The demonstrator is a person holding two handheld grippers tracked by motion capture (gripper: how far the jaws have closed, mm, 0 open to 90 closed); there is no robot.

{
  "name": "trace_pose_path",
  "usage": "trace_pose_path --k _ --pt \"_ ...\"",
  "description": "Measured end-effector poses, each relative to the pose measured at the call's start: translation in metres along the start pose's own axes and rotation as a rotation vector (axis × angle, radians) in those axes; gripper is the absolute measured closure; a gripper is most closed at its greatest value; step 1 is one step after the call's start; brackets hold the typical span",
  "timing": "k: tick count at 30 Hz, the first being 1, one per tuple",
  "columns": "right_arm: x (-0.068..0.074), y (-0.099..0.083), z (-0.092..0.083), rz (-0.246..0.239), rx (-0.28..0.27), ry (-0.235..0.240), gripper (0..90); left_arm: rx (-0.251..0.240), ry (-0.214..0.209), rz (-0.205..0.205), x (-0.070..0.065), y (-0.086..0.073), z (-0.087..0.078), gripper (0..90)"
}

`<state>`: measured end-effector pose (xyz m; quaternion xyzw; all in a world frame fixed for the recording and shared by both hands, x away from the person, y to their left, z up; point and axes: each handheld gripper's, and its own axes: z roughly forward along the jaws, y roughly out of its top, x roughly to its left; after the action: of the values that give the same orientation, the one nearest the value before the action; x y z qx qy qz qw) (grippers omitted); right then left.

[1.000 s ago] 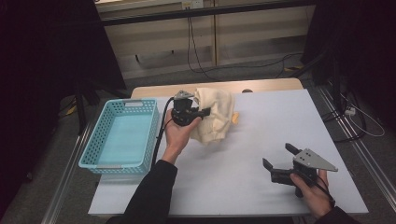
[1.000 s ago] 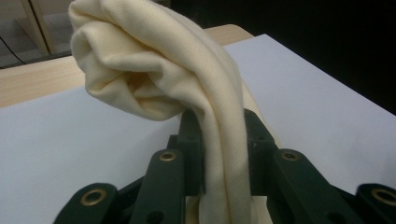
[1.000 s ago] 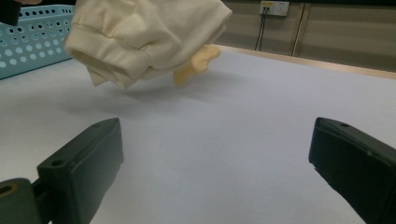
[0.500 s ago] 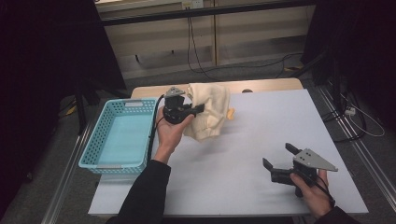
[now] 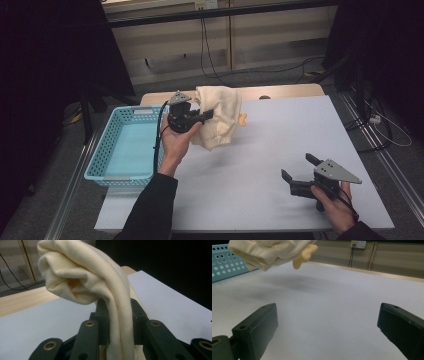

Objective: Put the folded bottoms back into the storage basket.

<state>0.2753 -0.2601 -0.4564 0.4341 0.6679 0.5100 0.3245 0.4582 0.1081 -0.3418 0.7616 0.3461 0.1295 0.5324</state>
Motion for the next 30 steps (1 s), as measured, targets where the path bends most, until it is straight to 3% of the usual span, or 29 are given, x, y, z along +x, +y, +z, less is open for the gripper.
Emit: trace_pose_path --k 30 --pt "0.001 0.000 0.000 -0.001 -0.001 0.001 2.8 -0.066 0.044 -0.018 0.020 0.004 -0.045 73.7"
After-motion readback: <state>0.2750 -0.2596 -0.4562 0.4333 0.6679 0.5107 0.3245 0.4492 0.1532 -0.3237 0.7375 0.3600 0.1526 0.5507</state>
